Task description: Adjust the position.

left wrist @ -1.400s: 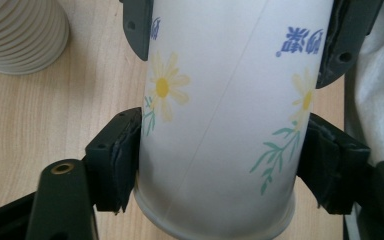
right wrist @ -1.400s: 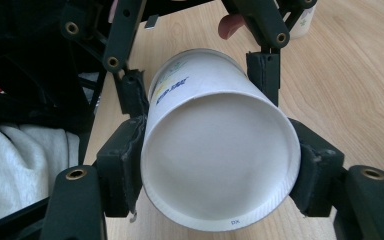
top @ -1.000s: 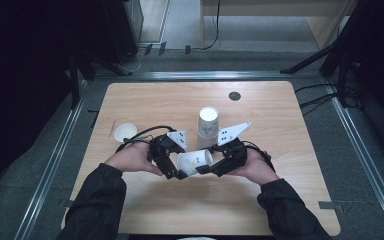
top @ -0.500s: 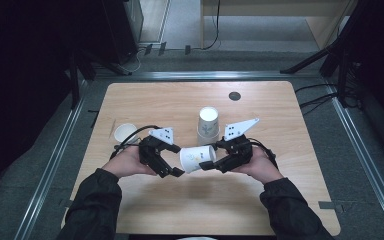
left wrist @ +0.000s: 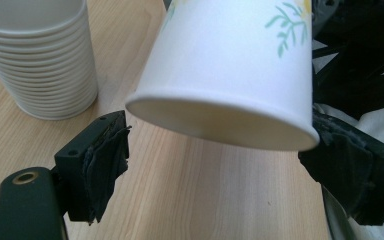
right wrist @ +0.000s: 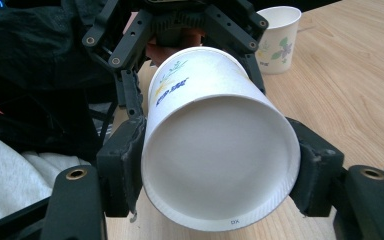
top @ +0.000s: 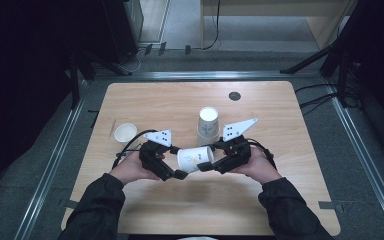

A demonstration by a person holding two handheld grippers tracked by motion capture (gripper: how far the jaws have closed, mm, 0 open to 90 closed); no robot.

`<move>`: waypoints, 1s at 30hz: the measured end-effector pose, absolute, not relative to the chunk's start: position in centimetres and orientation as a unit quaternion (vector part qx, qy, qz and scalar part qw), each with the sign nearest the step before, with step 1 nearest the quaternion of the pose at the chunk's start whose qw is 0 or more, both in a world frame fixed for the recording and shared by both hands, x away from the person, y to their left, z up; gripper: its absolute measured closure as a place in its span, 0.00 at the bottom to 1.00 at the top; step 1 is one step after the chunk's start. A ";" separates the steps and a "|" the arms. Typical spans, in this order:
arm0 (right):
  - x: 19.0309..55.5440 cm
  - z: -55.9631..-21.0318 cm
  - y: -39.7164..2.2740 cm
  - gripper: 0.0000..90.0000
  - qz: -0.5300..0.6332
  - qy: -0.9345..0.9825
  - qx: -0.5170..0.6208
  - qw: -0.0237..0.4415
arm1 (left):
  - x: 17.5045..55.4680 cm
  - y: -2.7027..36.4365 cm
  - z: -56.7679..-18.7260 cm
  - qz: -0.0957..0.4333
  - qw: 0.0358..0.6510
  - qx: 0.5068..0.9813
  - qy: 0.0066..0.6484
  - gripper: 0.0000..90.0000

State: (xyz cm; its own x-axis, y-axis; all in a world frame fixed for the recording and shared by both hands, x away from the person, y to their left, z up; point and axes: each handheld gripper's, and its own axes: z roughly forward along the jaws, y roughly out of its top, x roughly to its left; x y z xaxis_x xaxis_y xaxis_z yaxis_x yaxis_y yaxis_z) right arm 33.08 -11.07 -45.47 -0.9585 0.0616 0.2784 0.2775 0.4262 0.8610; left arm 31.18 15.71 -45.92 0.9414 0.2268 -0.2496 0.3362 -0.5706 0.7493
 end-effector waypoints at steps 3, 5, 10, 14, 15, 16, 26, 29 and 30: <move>33.0 -45.5 -10.9 0.38 -0.525 -0.838 -0.099 0.107 | 31.1 15.5 -45.9 -0.061 0.450 0.879 0.147 0.15; 33.0 -45.6 -10.7 0.38 -0.526 -0.837 -0.098 0.110 | 31.0 15.3 -45.9 -0.061 0.460 0.874 0.145 0.15; 33.1 -45.7 -10.4 0.38 -0.529 -0.834 -0.097 0.120 | 31.0 15.2 -46.1 -0.062 0.464 0.873 0.138 0.17; 33.1 -45.7 -10.4 0.38 -0.532 -0.832 -0.097 0.126 | 30.9 15.3 -46.1 -0.060 0.470 0.870 0.137 0.21; 33.1 -45.7 -10.3 0.38 -0.533 -0.831 -0.095 0.127 | 30.9 15.4 -46.0 -0.058 0.471 0.870 0.136 0.22; 33.0 -45.7 -10.3 0.38 -0.532 -0.832 -0.094 0.125 | 30.9 15.4 -46.0 -0.061 0.472 0.869 0.136 0.23; 33.0 -45.7 -10.2 0.39 -0.532 -0.832 -0.095 0.125 | 30.9 15.5 -45.9 -0.060 0.468 0.872 0.134 0.28; 32.9 -45.7 -10.1 0.30 -0.531 -0.834 -0.093 0.119 | 31.0 15.7 -45.6 -0.057 0.466 0.873 0.134 0.28; 32.9 -45.7 -10.1 0.28 -0.529 -0.835 -0.096 0.118 | 31.0 15.7 -45.6 -0.057 0.466 0.873 0.134 0.28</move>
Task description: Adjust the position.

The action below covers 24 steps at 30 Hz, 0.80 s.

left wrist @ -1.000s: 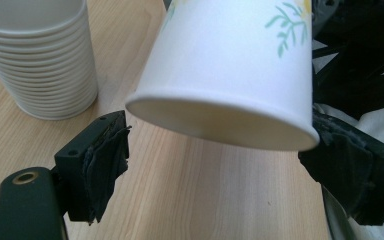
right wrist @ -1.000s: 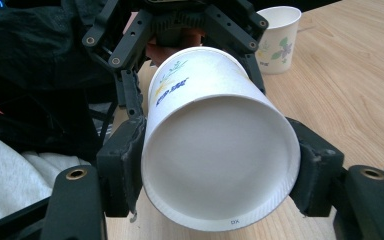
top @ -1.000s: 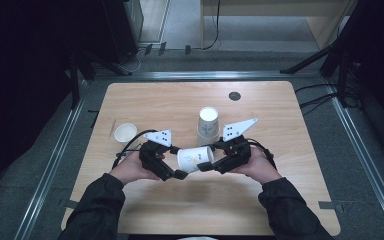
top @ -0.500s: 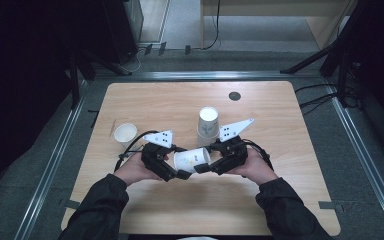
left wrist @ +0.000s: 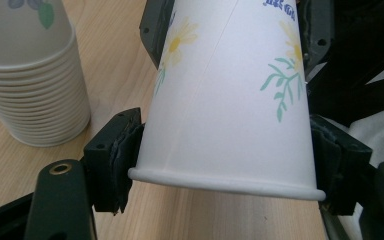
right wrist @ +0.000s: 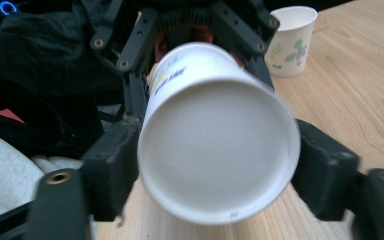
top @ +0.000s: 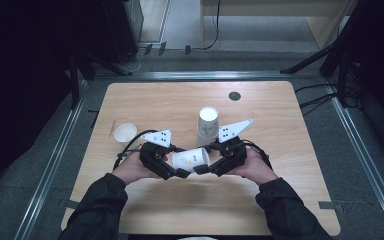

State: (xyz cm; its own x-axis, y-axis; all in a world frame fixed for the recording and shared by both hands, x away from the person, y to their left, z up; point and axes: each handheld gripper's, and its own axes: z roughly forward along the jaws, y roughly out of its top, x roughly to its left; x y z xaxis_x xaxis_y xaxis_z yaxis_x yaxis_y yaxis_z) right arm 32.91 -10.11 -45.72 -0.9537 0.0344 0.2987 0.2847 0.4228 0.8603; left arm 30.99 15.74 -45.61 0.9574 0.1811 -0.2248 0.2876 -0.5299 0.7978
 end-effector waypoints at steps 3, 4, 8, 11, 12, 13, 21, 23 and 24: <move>32.9 -45.7 -10.2 0.27 -0.522 -0.839 -0.097 0.117 | 31.1 16.2 -45.2 -0.053 0.467 0.872 0.140 0.28; 32.9 -45.8 -10.2 0.27 -0.523 -0.839 -0.098 0.115 | 31.2 16.4 -45.0 -0.055 0.467 0.871 0.141 0.28; 32.9 -46.0 -10.6 0.27 -0.508 -0.850 -0.104 0.098 | 31.4 17.0 -44.3 -0.051 0.457 0.876 0.149 0.28; 32.9 -46.0 -10.7 0.27 -0.503 -0.853 -0.104 0.090 | 31.5 17.2 -43.7 -0.044 0.442 0.884 0.147 0.28; 32.8 -46.1 -10.8 0.28 -0.501 -0.855 -0.105 0.089 | 31.6 17.3 -43.6 -0.045 0.438 0.886 0.147 0.28; 32.9 -46.1 -10.8 0.28 -0.499 -0.856 -0.105 0.086 | 31.6 17.3 -43.4 -0.043 0.434 0.888 0.147 0.28; 32.8 -46.5 -11.1 0.29 -0.490 -0.861 -0.113 0.074 | 32.2 16.8 -42.8 -0.037 0.384 0.913 0.135 0.28; 32.7 -46.4 -11.1 0.29 -0.490 -0.861 -0.116 0.070 | 32.4 16.7 -42.7 -0.038 0.373 0.918 0.133 0.28; 32.8 -46.4 -11.1 0.29 -0.492 -0.860 -0.116 0.066 | 32.5 16.6 -42.7 -0.036 0.369 0.920 0.131 0.28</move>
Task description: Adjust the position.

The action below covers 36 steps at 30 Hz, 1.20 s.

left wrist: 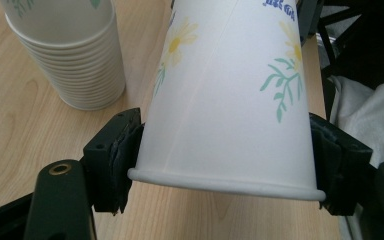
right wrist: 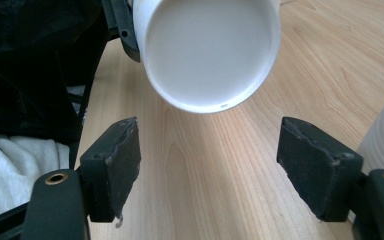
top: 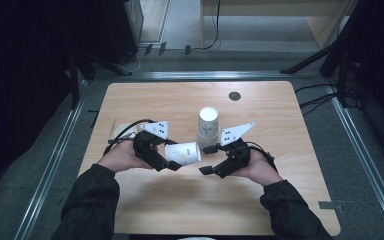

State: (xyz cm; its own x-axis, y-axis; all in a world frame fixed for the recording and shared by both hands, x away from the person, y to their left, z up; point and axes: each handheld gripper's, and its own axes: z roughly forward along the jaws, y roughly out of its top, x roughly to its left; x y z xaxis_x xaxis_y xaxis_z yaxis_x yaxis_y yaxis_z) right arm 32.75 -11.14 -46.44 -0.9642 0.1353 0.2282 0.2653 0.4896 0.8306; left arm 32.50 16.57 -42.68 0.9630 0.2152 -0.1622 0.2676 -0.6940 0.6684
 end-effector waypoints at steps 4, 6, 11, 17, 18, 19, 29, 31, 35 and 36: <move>32.7 -46.5 -11.4 0.29 -0.489 -0.861 -0.123 0.063 | 32.9 16.1 -42.6 -0.043 0.349 0.928 0.122 0.28; 32.7 -46.5 -11.5 0.29 -0.488 -0.862 -0.121 0.062 | 33.0 15.8 -42.6 -0.041 0.340 0.932 0.119 0.28; 32.5 -46.6 -11.3 0.28 -0.486 -0.863 -0.122 0.063 | 33.3 14.9 -43.0 -0.051 0.297 0.947 0.113 0.28; 32.6 -46.4 -11.0 0.27 -0.489 -0.862 -0.116 0.064 | 33.6 14.1 -43.0 -0.057 0.265 0.957 0.104 0.28; 32.6 -46.4 -11.0 0.27 -0.489 -0.862 -0.116 0.064 | 33.6 14.0 -43.0 -0.061 0.259 0.958 0.108 0.28; 32.6 -46.4 -10.9 0.27 -0.489 -0.862 -0.116 0.065 | 33.6 13.8 -43.1 -0.061 0.252 0.960 0.108 0.28; 32.4 -47.4 -9.1 0.28 -0.466 -0.877 -0.092 0.077 | 32.9 12.9 -44.3 -0.071 0.217 0.966 0.119 0.28; 32.3 -47.7 -8.8 0.28 -0.458 -0.881 -0.089 0.077 | 32.7 12.7 -44.4 -0.071 0.211 0.968 0.118 0.28; 32.3 -48.1 -8.3 0.28 -0.455 -0.882 -0.087 0.085 | 32.5 12.4 -44.4 -0.071 0.213 0.968 0.114 0.28; 32.3 -48.2 -8.1 0.29 -0.454 -0.882 -0.086 0.087 | 32.5 12.4 -44.3 -0.072 0.214 0.968 0.113 0.28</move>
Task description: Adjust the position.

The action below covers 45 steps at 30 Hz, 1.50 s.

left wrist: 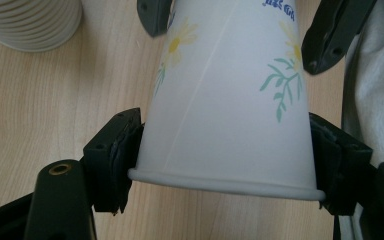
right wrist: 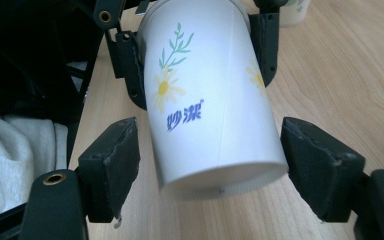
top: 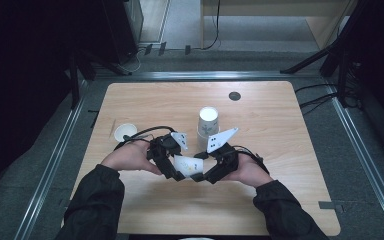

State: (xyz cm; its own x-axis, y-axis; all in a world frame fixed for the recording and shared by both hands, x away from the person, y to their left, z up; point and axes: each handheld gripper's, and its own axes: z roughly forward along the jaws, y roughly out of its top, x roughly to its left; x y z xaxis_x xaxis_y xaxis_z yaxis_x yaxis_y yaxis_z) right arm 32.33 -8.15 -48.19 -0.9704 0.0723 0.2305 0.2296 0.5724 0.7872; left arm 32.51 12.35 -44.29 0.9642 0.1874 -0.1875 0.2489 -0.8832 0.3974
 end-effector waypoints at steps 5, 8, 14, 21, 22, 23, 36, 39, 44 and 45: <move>32.2 -48.5 -7.7 0.34 -0.447 -0.888 -0.076 0.079 | 32.5 12.0 -44.2 -0.070 0.223 0.966 0.109 0.28; 32.2 -48.5 -7.8 0.36 -0.444 -0.890 -0.073 0.078 | 32.4 12.1 -44.2 -0.069 0.224 0.967 0.103 0.28; 32.1 -48.1 -7.9 0.37 -0.447 -0.889 -0.069 0.071 | 32.6 12.5 -44.1 -0.071 0.252 0.959 0.107 0.19; 32.4 -47.3 -8.9 0.38 -0.461 -0.882 -0.077 0.063 | 32.8 13.7 -43.4 -0.066 0.290 0.947 0.117 0.12; 32.4 -47.2 -9.1 0.38 -0.464 -0.880 -0.077 0.060 | 32.8 13.9 -43.4 -0.071 0.302 0.943 0.118 0.12; 32.5 -47.0 -9.2 0.38 -0.466 -0.879 -0.080 0.060 | 32.8 14.2 -43.3 -0.073 0.313 0.940 0.118 0.12; 32.8 -45.9 -10.8 0.37 -0.495 -0.862 -0.093 0.056 | 32.3 16.2 -43.7 -0.051 0.363 0.917 0.157 0.15; 32.8 -45.8 -10.9 0.37 -0.501 -0.858 -0.094 0.059 | 32.0 16.4 -43.9 -0.056 0.382 0.908 0.161 0.15; 32.8 -45.8 -10.9 0.37 -0.503 -0.857 -0.092 0.065 | 31.8 16.3 -44.2 -0.060 0.400 0.899 0.170 0.15; 32.7 -45.8 -10.9 0.37 -0.503 -0.857 -0.093 0.067 | 31.7 16.1 -44.3 -0.060 0.409 0.895 0.169 0.15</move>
